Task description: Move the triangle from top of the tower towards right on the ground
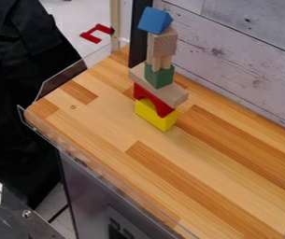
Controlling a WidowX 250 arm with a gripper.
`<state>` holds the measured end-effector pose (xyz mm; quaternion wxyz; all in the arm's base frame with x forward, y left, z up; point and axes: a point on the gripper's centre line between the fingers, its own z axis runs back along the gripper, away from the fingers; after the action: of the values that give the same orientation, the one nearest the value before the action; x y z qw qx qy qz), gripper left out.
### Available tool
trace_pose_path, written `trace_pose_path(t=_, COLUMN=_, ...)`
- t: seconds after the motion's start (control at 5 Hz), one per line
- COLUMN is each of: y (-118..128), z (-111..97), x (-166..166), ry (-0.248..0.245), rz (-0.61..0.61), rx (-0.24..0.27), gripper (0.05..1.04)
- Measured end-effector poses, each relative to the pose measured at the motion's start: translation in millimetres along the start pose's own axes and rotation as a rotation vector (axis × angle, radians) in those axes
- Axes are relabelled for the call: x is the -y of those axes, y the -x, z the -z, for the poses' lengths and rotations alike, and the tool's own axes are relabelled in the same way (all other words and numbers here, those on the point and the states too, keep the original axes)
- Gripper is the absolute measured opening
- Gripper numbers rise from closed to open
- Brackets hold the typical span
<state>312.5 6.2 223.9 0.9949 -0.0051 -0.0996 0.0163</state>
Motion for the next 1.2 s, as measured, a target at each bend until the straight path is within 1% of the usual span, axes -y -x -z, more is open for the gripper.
trace_pose_path(t=0.2, y=1, z=12, x=0, ry=0.0, rz=-0.002, rx=-0.038, gripper=0.999)
trace_pose_path(t=1.0, y=4, z=17, x=-16, ry=-0.011, rz=-0.058, rx=-0.05, gripper=0.999)
trace_pose_path(t=1.2, y=4, z=24, x=-19, ry=-0.012, rz=-0.066, rx=-0.074, gripper=0.999)
